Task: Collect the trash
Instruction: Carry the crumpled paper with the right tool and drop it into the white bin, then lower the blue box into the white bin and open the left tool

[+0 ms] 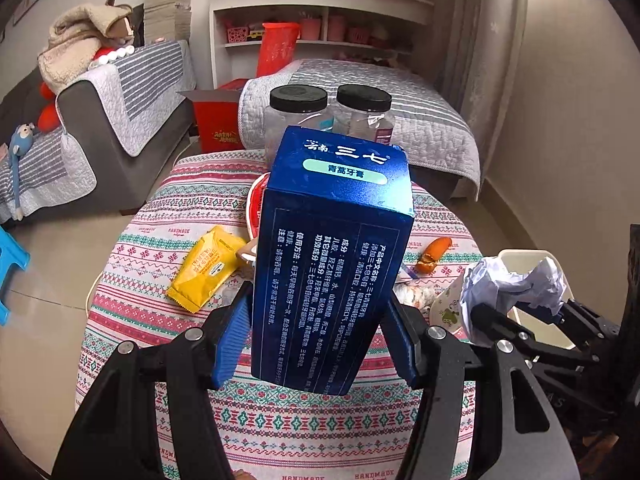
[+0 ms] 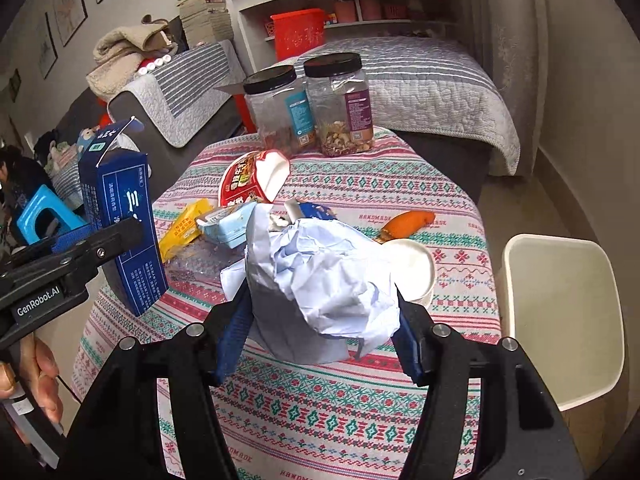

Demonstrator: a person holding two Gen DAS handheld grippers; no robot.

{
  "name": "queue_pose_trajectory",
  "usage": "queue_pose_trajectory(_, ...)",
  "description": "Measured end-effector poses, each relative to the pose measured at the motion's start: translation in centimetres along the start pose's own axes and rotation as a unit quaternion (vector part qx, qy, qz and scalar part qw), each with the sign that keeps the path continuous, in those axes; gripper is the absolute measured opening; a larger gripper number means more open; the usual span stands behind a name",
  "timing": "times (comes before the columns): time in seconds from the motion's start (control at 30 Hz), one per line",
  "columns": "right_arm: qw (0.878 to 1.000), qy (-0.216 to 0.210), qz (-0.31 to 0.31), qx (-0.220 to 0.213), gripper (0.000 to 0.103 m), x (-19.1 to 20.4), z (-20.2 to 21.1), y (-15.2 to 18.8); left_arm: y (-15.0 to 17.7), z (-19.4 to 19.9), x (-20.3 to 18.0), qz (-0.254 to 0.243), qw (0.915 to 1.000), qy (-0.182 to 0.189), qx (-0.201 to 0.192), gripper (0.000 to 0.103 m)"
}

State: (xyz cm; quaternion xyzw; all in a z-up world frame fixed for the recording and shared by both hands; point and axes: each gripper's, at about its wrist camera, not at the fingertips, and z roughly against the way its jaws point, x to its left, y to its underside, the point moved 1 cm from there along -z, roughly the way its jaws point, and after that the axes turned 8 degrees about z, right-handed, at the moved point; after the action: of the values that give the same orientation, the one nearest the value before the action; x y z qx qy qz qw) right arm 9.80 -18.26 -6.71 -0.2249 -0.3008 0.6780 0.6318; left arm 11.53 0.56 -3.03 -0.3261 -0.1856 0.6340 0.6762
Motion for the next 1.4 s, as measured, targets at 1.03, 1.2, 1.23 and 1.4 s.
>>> queue_pose_trajectory(1.03,0.909,0.200,-0.361,-0.062,0.087,-28.0,10.8,4.0,2.1,-9.0,-27.6,0.011,0.9690,0.220,0.112,0.061)
queue_pose_trajectory(1.2,0.907,0.208,-0.358,-0.070,0.090,-28.2,11.7,4.1,2.8,-9.3,-29.3,0.012,0.9638,0.227,0.139,0.070)
queue_pose_trajectory(1.23,0.908,0.211,-0.356,-0.071,0.090,-28.1,11.8,4.1,2.6,-9.2,-29.2,0.010,0.9647,0.227,0.134,0.073)
queue_pose_trajectory(1.4,0.911,0.237,-0.329,-0.074,0.093,-27.4,12.0,3.5,1.3,-6.9,-28.1,-0.023,0.9799,0.177,0.089,0.081)
